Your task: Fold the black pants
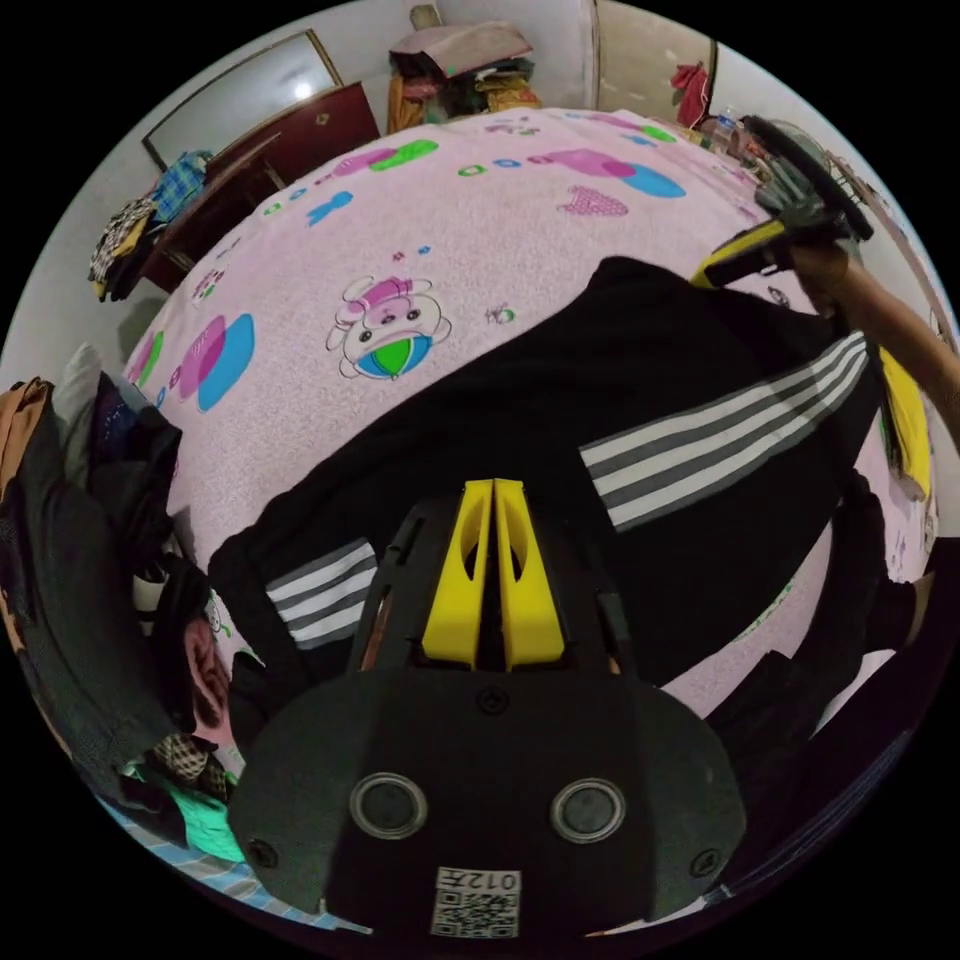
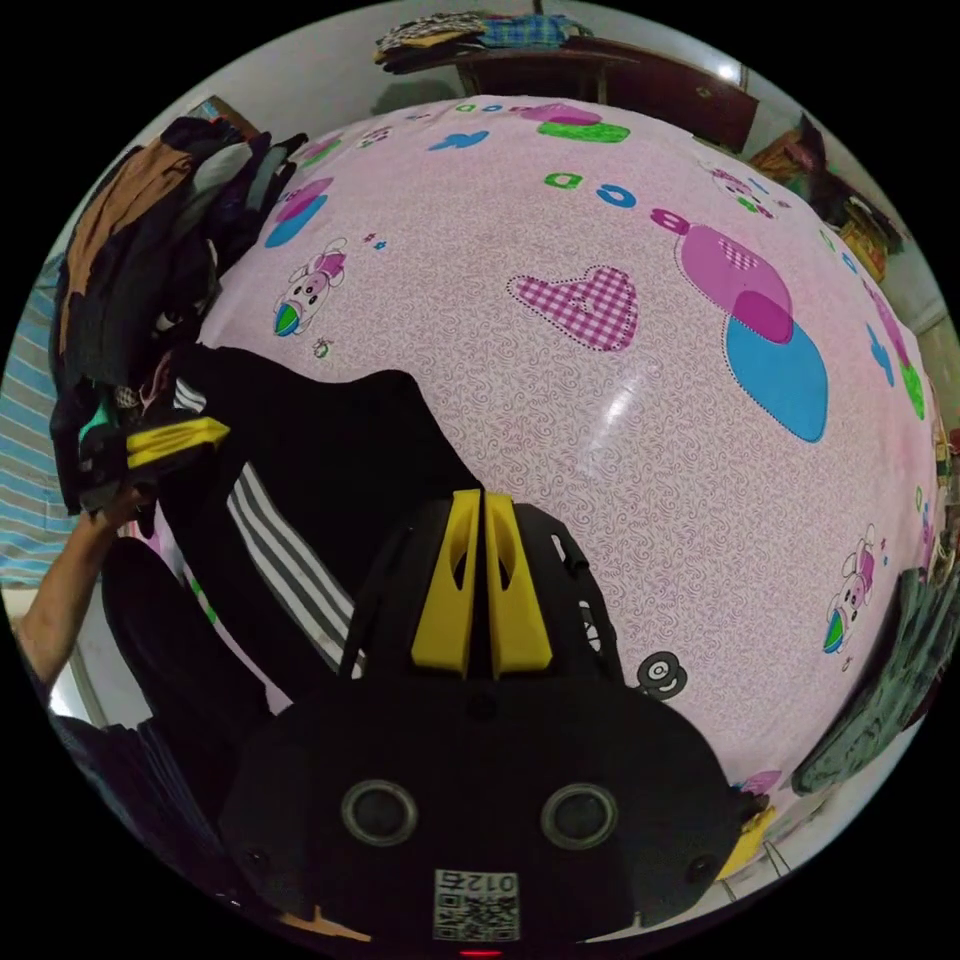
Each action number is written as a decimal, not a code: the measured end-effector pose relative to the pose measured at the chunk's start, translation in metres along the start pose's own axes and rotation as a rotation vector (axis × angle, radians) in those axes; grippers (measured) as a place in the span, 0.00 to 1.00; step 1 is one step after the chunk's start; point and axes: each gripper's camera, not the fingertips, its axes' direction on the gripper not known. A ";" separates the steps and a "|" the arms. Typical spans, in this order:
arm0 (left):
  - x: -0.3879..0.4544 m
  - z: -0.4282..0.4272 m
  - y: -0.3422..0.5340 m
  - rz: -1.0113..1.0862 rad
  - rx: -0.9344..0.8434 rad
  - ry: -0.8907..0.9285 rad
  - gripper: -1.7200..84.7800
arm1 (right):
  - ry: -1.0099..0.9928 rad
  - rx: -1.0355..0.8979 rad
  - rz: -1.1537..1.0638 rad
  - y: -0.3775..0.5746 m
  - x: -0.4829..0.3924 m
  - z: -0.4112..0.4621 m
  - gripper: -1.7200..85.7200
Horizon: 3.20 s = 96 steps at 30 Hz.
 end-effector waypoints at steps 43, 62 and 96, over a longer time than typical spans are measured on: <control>0.442 0.114 -0.134 0.431 0.123 0.170 0.03 | -0.409 0.516 1.234 0.577 0.301 -0.148 0.12; 0.472 0.150 -0.111 0.407 0.141 0.247 0.05 | -0.567 0.748 1.313 0.657 0.305 -0.143 0.06; 0.489 0.067 -0.026 0.252 0.357 0.366 0.09 | -0.292 0.709 0.852 0.550 0.171 -0.144 0.13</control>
